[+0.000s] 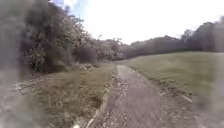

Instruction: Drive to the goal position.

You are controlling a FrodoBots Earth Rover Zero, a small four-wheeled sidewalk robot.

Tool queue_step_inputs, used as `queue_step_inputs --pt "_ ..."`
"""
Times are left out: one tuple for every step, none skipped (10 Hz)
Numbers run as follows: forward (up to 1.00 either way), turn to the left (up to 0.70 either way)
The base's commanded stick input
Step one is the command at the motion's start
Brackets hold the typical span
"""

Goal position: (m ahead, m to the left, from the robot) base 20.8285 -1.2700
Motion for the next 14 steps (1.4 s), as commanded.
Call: queue_step_inputs --pt "1.0 -0.35" --pt "1.0 -0.35" --pt "1.0 -0.35" --pt "1.0 -0.35" --pt "1.0 -0.21" --pt "1.0 -0.13" --pt "1.0 -0.05" --pt "1.0 0.0" --pt "1.0 0.0" --pt "1.0 0.0" --pt "1.0 0.0" --pt "1.0 0.0" --pt "1.0 0.0" --pt "1.0 0.0"
